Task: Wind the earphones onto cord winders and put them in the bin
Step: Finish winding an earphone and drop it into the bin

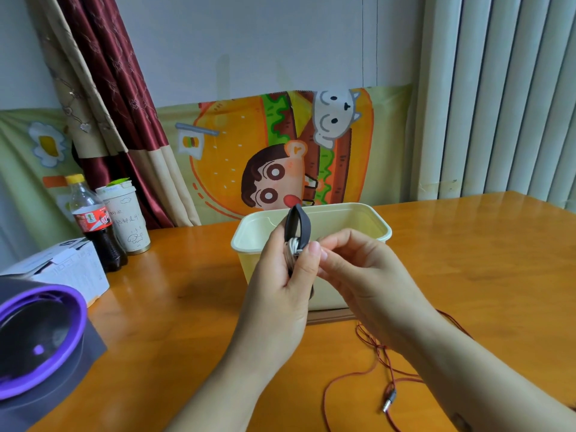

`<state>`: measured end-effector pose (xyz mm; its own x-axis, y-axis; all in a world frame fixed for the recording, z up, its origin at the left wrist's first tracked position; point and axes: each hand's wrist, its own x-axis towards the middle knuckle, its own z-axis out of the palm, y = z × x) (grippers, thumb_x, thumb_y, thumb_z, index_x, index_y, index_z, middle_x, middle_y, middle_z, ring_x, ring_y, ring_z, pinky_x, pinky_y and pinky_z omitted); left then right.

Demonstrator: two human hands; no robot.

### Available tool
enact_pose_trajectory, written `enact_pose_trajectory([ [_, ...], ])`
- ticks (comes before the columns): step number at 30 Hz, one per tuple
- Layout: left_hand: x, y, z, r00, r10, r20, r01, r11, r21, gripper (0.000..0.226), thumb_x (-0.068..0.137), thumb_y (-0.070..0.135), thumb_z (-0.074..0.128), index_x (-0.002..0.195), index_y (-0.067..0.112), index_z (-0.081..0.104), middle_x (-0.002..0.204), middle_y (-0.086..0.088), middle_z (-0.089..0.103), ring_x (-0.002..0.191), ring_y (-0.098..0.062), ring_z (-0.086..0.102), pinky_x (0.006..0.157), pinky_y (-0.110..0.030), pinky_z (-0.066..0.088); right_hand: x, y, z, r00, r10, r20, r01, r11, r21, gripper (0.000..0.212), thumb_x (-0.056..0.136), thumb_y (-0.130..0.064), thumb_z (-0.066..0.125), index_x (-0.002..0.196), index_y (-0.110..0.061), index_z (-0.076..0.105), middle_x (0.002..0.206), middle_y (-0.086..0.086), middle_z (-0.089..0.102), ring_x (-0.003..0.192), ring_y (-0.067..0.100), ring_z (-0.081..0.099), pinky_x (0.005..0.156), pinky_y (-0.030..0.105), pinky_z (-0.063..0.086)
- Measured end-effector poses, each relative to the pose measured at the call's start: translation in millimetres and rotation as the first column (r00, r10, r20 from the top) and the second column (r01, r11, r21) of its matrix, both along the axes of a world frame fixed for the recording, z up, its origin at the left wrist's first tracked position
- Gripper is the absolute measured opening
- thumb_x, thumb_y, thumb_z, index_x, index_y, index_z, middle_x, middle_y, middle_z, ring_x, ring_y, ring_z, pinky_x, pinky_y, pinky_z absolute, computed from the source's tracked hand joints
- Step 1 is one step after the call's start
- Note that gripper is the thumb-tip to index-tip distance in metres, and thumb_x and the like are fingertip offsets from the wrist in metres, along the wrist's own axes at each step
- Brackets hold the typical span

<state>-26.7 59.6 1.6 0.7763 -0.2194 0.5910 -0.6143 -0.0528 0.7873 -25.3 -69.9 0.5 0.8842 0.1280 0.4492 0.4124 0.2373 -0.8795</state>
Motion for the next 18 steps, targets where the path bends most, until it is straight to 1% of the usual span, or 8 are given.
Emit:
enact_pose_trajectory([
  [2, -0.3, -1.2, -1.0, 1.000, -0.016, -0.010, 0.016, 1.000, -0.009, 0.045, 0.094, 0.035, 0.046, 0.137, 0.023, 0.049, 0.121, 0.011, 0.066, 0.118, -0.002, 0.057, 0.092, -0.012, 0.045, 2.7, -0.2, -3.7, 1.000, 0.022, 0.018, -0.022, 1.000, 0.013, 0.033, 0.065, -0.050, 0.080, 0.079, -0.022, 0.071, 0.091, 0.013, 0.069, 0.092, 0.028, 0.064, 0.091, 0.042, 0.052],
  [5, -0.9, -1.8, 0.4, 0.999, -0.038, -0.013, 0.038, 0.999, -0.021, 0.041, 0.098, 0.038, 0.047, 0.135, 0.021, 0.050, 0.115, 0.012, 0.067, 0.114, -0.003, 0.059, 0.088, -0.011, 0.045, 6.7, -0.3, -6.1, 0.998, 0.062, 0.014, -0.063, 0.997, 0.046, 0.037, 0.061, -0.052, 0.082, 0.079, -0.022, 0.069, 0.087, 0.016, 0.064, 0.086, 0.027, 0.060, 0.087, 0.042, 0.050],
  [8, -1.5, 1.0, 1.1, 0.998, -0.061, -0.014, 0.061, 0.998, 0.005, 0.045, 0.093, 0.039, 0.046, 0.133, 0.019, 0.053, 0.113, 0.013, 0.068, 0.113, -0.003, 0.060, 0.087, -0.011, 0.046, 8.8, -0.1, -5.3, 0.986, 0.169, -0.004, -0.166, 0.971, 0.169, 0.042, 0.055, -0.043, 0.088, 0.081, -0.020, 0.065, 0.080, 0.004, 0.055, 0.074, 0.015, 0.051, 0.072, 0.029, 0.045],
  [10, -0.7, 4.3, 1.1, 0.995, -0.087, -0.053, 0.087, 0.996, -0.006, 0.043, 0.091, 0.041, 0.049, 0.127, 0.018, 0.057, 0.105, 0.015, 0.069, 0.106, -0.003, 0.062, 0.082, -0.011, 0.047, 9.4, -0.7, -5.7, 0.975, 0.223, -0.010, -0.216, 0.952, 0.218, 0.044, 0.054, -0.039, 0.090, 0.084, -0.020, 0.064, 0.079, -0.001, 0.054, 0.071, 0.011, 0.050, 0.067, 0.024, 0.044],
  [12, 0.8, 6.8, 2.4, 0.973, -0.176, -0.147, 0.169, 0.984, -0.062, 0.037, 0.089, 0.042, 0.054, 0.119, 0.023, 0.064, 0.098, 0.012, 0.068, 0.094, -0.005, 0.063, 0.075, -0.015, 0.048, 10.7, -1.1, -7.3, 0.971, 0.238, -0.021, -0.228, 0.951, 0.211, 0.047, 0.053, -0.038, 0.090, 0.090, -0.021, 0.066, 0.079, -0.002, 0.055, 0.073, 0.011, 0.052, 0.066, 0.023, 0.044],
  [14, 0.8, 9.0, 7.5, 0.903, -0.314, -0.295, 0.260, 0.943, -0.209, 0.025, 0.087, 0.038, 0.056, 0.104, 0.028, 0.072, 0.089, 0.006, 0.068, 0.079, -0.006, 0.061, 0.062, -0.017, 0.048, 13.6, -2.1, -8.8, 0.971, 0.234, -0.055, -0.222, 0.960, 0.173, 0.054, 0.053, -0.040, 0.091, 0.098, -0.023, 0.067, 0.084, 0.000, 0.056, 0.079, 0.014, 0.052, 0.070, 0.027, 0.042],
  [16, -2.2, 9.3, 15.7, 0.781, -0.479, -0.401, 0.346, 0.866, -0.362, 0.028, 0.086, 0.041, 0.054, 0.098, 0.030, 0.076, 0.078, 0.004, 0.064, 0.065, -0.005, 0.056, 0.051, -0.018, 0.042, 15.3, -5.2, -8.9, 0.969, 0.226, -0.100, -0.212, 0.968, 0.132, 0.064, 0.051, -0.043, 0.091, 0.107, -0.025, 0.065, 0.092, 0.004, 0.056, 0.088, 0.020, 0.051, 0.076, 0.033, 0.039],
  [18, -5.3, 9.4, 22.1, 0.724, -0.528, -0.444, 0.382, 0.843, -0.379, 0.034, 0.085, 0.054, 0.052, 0.099, 0.034, 0.076, 0.075, 0.005, 0.058, 0.062, -0.006, 0.048, 0.049, -0.018, 0.035, 13.1, -11.0, -4.5, 0.967, 0.222, -0.122, -0.215, 0.974, 0.073, 0.073, 0.053, -0.047, 0.089, 0.119, -0.031, 0.061, 0.094, 0.002, 0.060, 0.087, 0.018, 0.051, 0.077, 0.034, 0.038],
])
